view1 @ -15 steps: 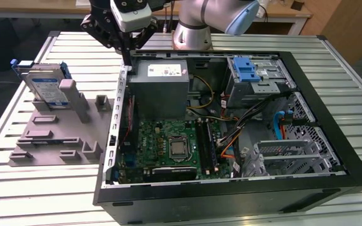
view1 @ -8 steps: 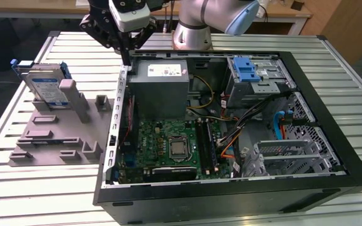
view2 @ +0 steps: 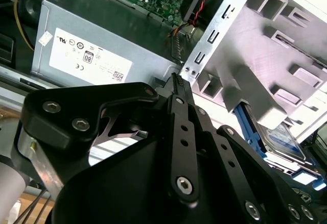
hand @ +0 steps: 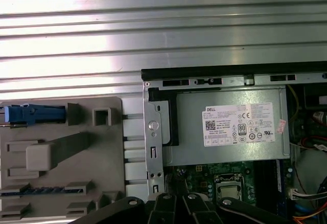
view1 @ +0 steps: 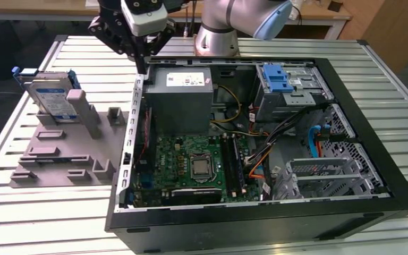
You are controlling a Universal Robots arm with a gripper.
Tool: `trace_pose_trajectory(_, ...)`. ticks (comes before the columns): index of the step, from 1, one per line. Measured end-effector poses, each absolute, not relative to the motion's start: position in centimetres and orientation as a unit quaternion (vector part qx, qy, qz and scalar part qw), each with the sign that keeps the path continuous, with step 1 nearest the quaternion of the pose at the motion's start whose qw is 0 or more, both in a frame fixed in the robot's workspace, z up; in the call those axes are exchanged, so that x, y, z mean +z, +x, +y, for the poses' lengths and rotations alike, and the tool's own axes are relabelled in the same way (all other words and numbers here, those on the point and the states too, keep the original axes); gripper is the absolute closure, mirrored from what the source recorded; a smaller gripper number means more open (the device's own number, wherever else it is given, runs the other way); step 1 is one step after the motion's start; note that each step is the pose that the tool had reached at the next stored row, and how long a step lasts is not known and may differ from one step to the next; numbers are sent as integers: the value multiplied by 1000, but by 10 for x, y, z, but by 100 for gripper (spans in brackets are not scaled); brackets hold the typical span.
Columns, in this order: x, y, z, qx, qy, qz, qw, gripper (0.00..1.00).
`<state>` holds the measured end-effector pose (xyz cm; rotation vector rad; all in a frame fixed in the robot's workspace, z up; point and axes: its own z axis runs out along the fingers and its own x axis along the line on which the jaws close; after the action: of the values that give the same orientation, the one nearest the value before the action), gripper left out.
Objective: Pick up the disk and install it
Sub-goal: 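Reach for the disk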
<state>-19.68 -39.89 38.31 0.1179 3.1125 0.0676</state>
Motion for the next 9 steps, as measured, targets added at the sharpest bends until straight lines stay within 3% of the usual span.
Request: trace_pose_trajectory(9, 383, -199, -399, 22, 38, 999, 13, 89)
